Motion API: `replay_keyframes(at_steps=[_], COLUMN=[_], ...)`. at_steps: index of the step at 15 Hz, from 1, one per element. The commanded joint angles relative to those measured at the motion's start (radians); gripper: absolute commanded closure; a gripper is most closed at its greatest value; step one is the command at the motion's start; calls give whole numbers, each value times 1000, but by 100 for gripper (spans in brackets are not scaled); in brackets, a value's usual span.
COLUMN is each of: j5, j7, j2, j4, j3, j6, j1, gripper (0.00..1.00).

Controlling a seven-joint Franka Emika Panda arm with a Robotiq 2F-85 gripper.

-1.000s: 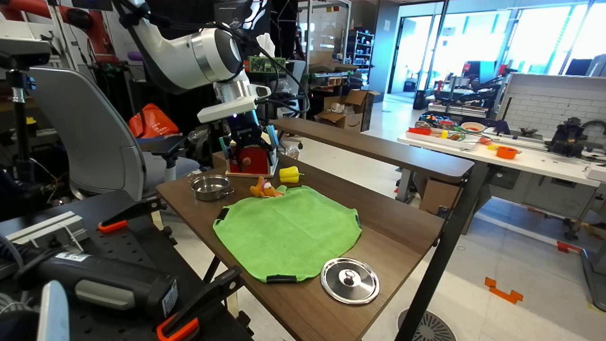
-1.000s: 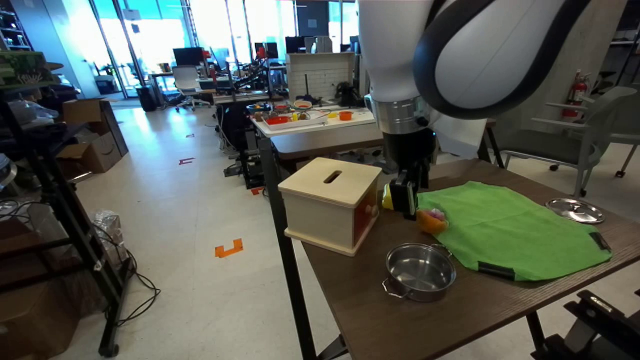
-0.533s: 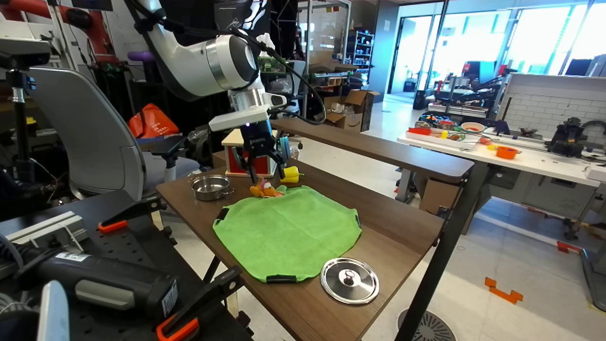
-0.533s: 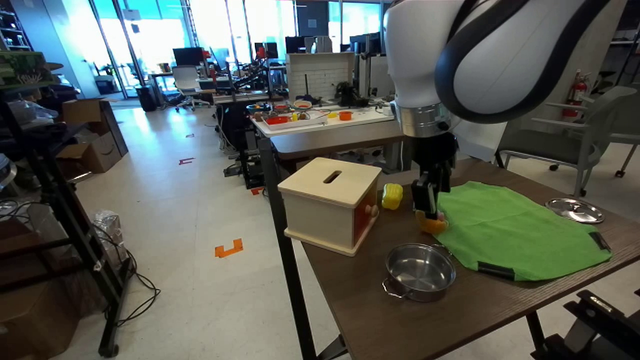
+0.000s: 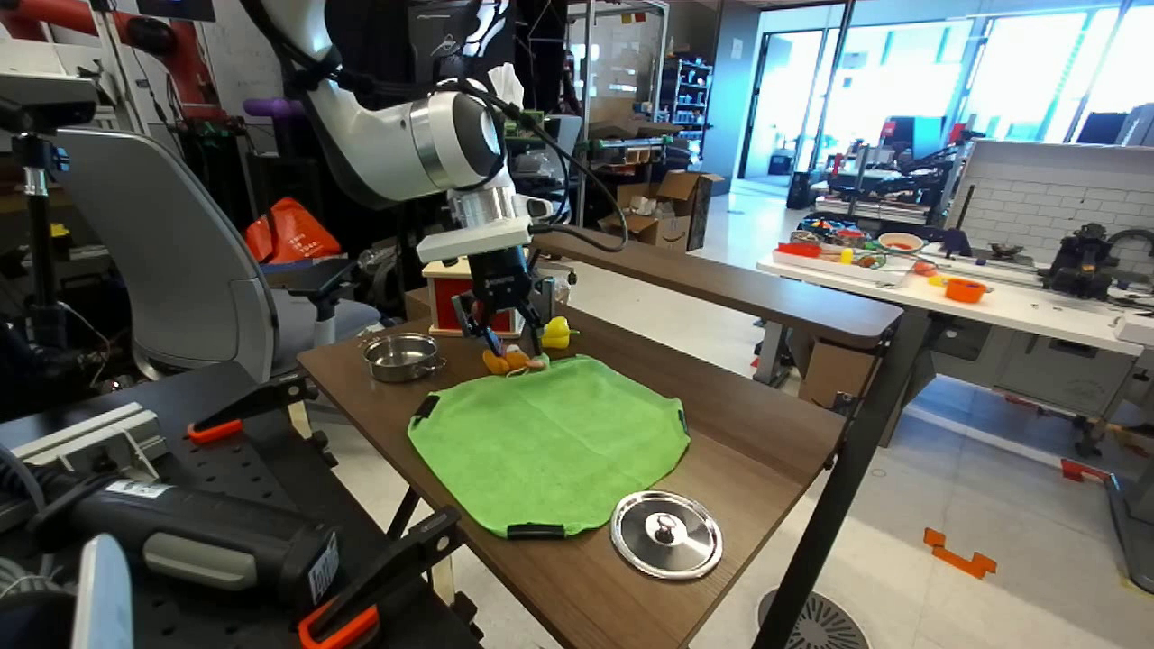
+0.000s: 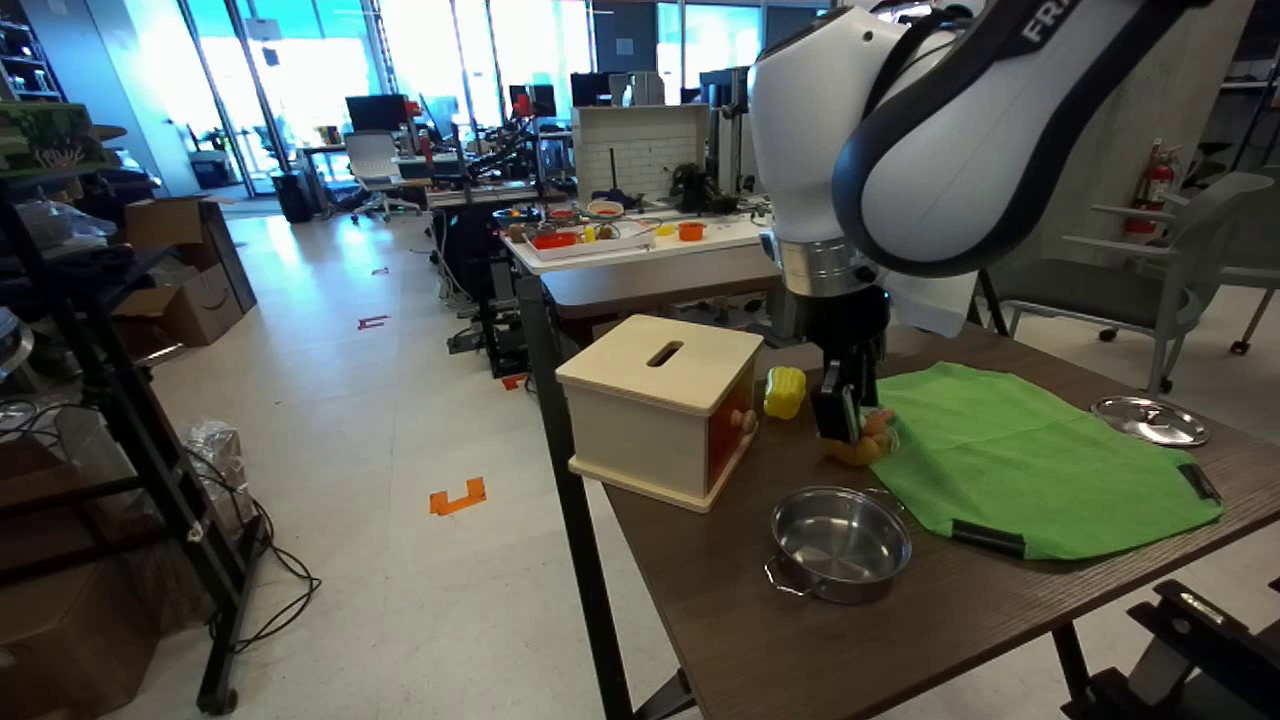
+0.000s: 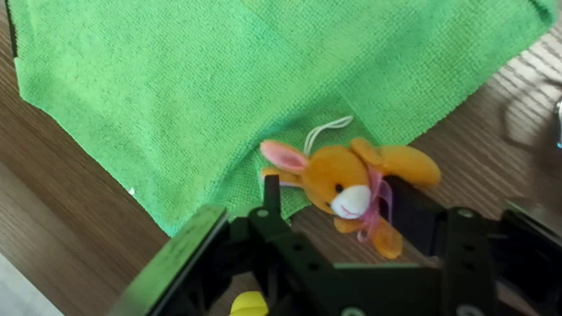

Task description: Put the orange plush in the silver pot and fold the left corner of the cloth

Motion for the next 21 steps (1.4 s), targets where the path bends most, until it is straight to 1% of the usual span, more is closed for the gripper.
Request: replay_keyframes(at_steps=[1, 2, 3, 7, 9, 10, 11, 12, 19, 21], j5=[15, 15, 15, 19, 16, 16, 14, 9, -54, -73], j7=[-59, -68, -75, -99, -107, -110, -110, -107, -12, -11], j2=[47, 50, 53, 63, 57, 51, 42, 29, -122, -169], j4=[72, 77, 81, 91, 85, 79, 69, 56, -81, -127], j3=[15, 18, 19, 26, 28, 30, 32, 32, 8, 19], j6=[-37, -42, -39, -35, -26, -25, -20, -13, 45, 42], j1=[-2, -3, -4, -10, -9, -8, -5, 0, 88, 104], gripper=[59, 60, 66, 98, 100, 100, 98, 98, 98, 98])
